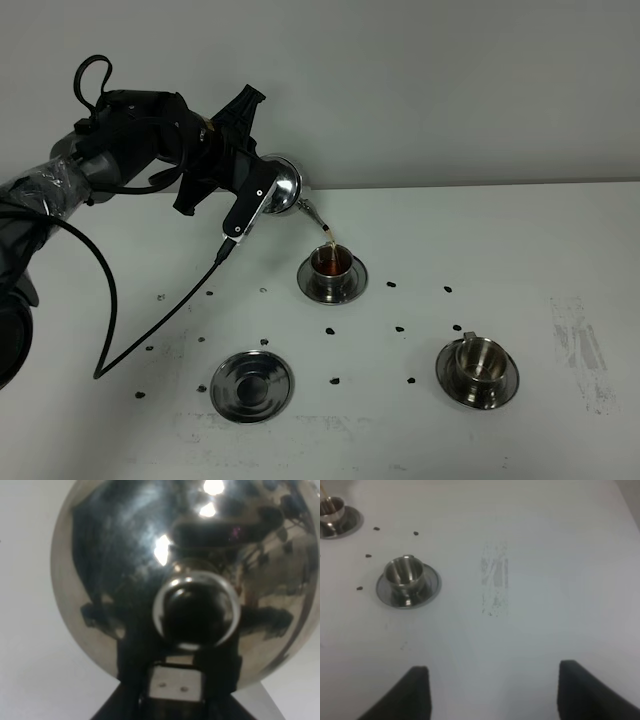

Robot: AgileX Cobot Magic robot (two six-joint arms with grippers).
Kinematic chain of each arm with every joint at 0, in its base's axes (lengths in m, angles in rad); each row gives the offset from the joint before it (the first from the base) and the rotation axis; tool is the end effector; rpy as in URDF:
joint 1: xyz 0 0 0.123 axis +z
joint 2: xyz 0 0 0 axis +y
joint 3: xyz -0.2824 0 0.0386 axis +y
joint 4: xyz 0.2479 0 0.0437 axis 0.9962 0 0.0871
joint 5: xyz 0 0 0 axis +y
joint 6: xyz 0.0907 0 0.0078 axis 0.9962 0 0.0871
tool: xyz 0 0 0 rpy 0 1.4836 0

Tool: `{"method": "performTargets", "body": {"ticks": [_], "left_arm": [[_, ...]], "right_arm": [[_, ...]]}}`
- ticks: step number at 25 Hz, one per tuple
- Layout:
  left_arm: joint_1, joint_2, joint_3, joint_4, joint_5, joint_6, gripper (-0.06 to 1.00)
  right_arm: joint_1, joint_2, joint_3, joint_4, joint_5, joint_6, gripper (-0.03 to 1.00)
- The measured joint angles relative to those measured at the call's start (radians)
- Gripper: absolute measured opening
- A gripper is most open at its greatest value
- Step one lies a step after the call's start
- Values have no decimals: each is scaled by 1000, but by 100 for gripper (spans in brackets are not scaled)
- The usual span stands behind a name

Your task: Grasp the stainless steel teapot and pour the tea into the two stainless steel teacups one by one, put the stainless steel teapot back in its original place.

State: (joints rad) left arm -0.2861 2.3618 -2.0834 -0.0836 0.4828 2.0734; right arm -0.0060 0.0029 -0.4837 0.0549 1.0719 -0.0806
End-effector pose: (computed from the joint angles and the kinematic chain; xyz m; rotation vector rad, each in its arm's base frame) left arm 0.5261 -0.1584 0.2112 2.1870 0.9734 0.8414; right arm -0.0031 0.0044 0.2718 -0.0796 2.0719 0.0130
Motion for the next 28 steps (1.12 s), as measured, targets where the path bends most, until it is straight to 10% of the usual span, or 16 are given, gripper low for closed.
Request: {"method": "performTargets", "body": {"ticks": [28], "left_arm": [[-1,0,0,1,-9,-1,26]], "right_arm": [[0,0,0,0,0,0,56]]}}
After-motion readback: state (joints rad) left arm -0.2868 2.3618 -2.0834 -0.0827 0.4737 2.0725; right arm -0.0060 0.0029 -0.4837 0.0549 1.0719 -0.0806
